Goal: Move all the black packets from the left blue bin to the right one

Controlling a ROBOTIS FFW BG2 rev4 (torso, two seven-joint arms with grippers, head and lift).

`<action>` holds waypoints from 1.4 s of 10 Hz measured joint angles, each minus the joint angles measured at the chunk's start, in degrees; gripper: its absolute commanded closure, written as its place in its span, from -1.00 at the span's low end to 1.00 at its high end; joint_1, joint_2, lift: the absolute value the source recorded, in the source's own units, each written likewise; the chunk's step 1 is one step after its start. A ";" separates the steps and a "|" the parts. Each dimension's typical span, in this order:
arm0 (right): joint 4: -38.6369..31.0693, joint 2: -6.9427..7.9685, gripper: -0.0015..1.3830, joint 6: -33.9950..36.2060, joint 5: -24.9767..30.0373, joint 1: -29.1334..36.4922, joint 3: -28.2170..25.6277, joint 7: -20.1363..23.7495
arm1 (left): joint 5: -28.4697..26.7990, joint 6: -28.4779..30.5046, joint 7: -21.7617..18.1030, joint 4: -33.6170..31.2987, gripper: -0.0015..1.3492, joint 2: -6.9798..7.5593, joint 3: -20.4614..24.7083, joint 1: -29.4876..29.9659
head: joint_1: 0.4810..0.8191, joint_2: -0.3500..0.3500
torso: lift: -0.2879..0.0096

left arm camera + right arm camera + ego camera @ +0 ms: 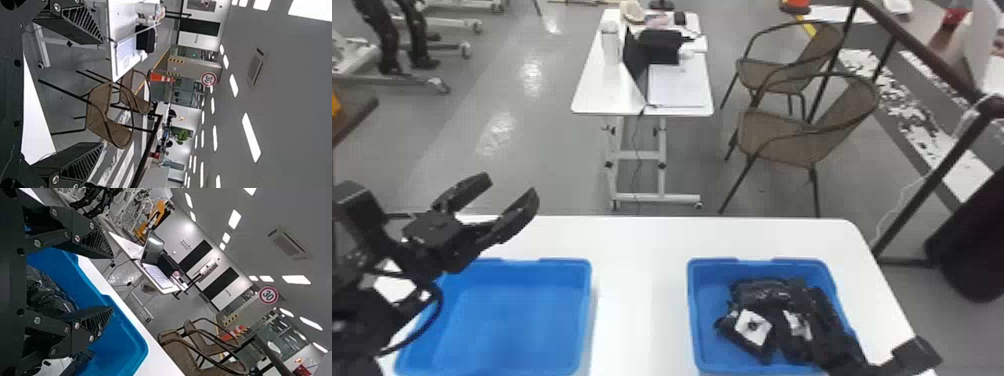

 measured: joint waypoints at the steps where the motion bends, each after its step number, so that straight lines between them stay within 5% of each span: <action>1: -2.79 0.00 -0.76 -3.48 4.98 1.60 -0.65 -0.34 | -1.80 -4.02 0.10 0.01 -0.82 -0.11 0.88 1.67 | 0.27 -0.11 | 0.94; 2: -8.58 0.00 -0.75 -5.35 12.00 4.56 -2.03 -0.92 | -3.80 -7.66 0.37 0.03 -0.82 -0.88 1.75 3.35 | 0.27 -0.10 | 0.94; 4: -21.56 0.00 -0.75 -8.06 24.60 12.45 -3.41 -4.96 | -9.27 -19.16 0.51 0.02 -0.82 -4.93 4.50 8.44 | 0.27 -0.08 | 0.94; 6: -28.55 0.00 -0.75 -10.53 31.31 19.70 -4.70 -5.74 | -11.66 -23.29 0.27 -0.02 -0.82 -9.06 5.45 14.69 | 0.27 -0.09 | 0.94; 7: -30.35 0.00 -0.75 -10.91 32.70 23.09 -4.97 -5.84 | -12.44 -23.85 0.35 -0.35 -0.82 -9.66 4.73 17.31 | 0.27 -0.11 | 0.94; 9: -33.78 0.00 -0.75 -12.43 35.75 29.50 -4.92 -8.97 | -14.23 -22.90 1.93 -2.43 -0.82 -9.25 2.81 21.22 | 0.27 -0.21 | 0.94; 12: -33.57 0.00 -0.75 -14.65 37.24 30.85 -4.76 -9.22 | -14.38 -21.26 1.77 -3.19 -0.82 -9.09 2.55 22.56 | 0.27 -0.22 | 0.94; 14: -34.24 0.00 -0.75 -14.70 36.85 30.73 -5.16 -9.22 | -14.30 -20.39 1.74 -3.81 -0.82 -6.50 2.16 21.88 | 0.27 -0.22 | 0.94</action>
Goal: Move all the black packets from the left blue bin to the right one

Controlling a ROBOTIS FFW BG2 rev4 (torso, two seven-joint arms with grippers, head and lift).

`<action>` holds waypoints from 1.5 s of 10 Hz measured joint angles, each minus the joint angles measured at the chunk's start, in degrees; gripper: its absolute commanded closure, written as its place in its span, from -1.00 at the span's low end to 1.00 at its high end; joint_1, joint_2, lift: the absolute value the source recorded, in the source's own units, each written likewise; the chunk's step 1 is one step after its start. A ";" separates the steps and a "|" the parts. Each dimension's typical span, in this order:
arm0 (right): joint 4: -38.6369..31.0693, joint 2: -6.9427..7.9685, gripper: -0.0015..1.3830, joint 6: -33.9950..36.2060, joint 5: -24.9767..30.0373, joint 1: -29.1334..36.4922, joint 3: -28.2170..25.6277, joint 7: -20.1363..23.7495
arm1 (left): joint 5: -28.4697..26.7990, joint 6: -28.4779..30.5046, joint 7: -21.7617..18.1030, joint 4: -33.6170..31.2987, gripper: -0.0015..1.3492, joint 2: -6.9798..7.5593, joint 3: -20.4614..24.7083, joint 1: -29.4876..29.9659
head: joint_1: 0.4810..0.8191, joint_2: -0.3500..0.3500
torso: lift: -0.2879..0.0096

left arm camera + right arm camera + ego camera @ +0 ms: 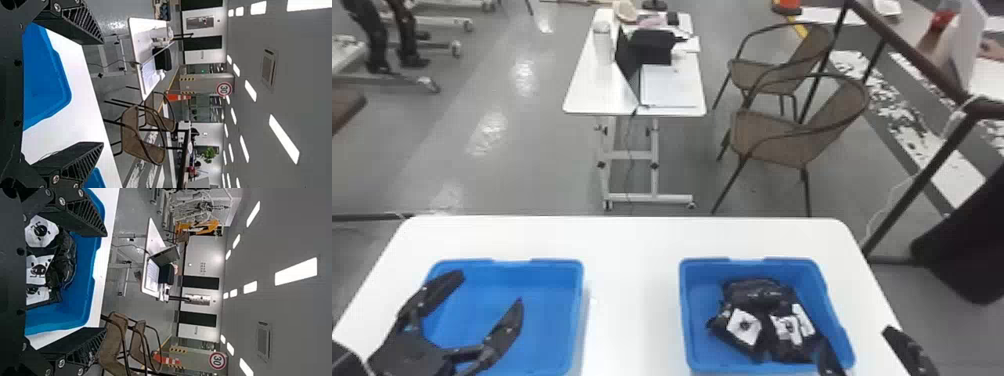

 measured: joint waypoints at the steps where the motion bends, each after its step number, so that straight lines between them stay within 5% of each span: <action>1: -0.19 0.00 -0.75 -0.17 -0.22 0.04 -0.21 0.00 | 0.01 0.51 0.01 -0.19 -0.82 1.00 -0.31 -0.31 | 0.27 -0.23 | 0.94; 7: 1.88 0.00 -0.76 -4.60 -3.12 -1.18 -0.14 0.00 | -0.13 2.44 -1.93 -0.28 -0.82 1.83 -0.07 -1.40 | 0.27 -0.28 | 0.94; 11: 2.87 0.00 -0.75 -5.78 -3.06 -1.60 -0.08 0.00 | -0.60 2.34 -1.93 -0.30 -0.82 0.58 0.07 -1.25 | 0.27 -0.28 | 0.94; 15: 4.57 0.00 -0.75 -6.57 -4.51 -2.86 -0.47 0.05 | 0.00 3.09 -2.27 -0.30 -0.82 1.54 0.07 -1.43 | 0.27 -0.30 | 0.94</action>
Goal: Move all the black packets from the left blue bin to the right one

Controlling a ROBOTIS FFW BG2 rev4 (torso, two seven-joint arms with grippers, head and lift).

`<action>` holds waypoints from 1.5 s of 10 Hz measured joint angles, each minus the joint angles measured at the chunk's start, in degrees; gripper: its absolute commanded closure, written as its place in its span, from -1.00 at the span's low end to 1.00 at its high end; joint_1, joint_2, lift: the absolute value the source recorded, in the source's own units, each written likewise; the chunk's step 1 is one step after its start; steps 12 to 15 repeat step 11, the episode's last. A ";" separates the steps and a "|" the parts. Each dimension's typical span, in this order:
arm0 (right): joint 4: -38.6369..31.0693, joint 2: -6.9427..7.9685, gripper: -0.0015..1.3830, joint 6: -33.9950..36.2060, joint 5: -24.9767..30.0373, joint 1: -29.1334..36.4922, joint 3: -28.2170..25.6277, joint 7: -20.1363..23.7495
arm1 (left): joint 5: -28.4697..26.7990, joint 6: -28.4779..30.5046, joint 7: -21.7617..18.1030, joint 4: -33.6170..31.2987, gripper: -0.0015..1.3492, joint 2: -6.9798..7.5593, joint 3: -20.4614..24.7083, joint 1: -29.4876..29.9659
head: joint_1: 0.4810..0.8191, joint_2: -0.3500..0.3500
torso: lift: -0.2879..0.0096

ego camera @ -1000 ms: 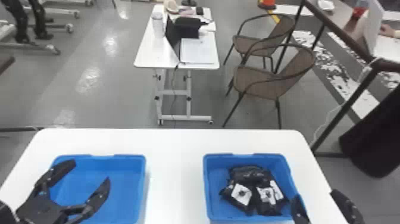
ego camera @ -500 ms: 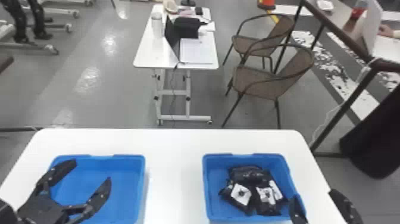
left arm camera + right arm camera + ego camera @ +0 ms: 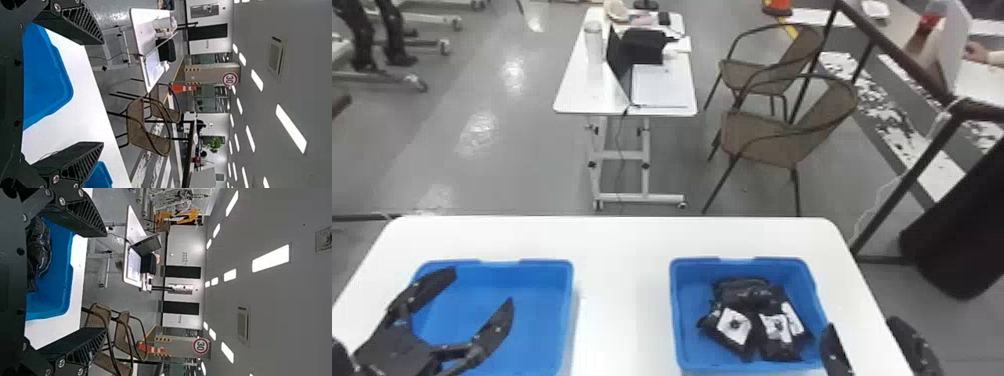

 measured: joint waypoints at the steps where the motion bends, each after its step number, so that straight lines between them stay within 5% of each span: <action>1: 0.36 0.00 -0.75 -0.54 -0.12 -0.13 -0.01 -0.04 | 0.16 0.17 -0.02 -0.26 -0.82 0.28 0.05 0.17 | 0.27 -0.31 | 0.94; 15: 0.81 0.00 -0.75 -2.30 -1.48 -1.12 0.35 0.03 | -0.38 1.32 -0.32 -0.48 -0.82 -0.02 0.09 -0.56 | 0.27 -0.31 | 0.94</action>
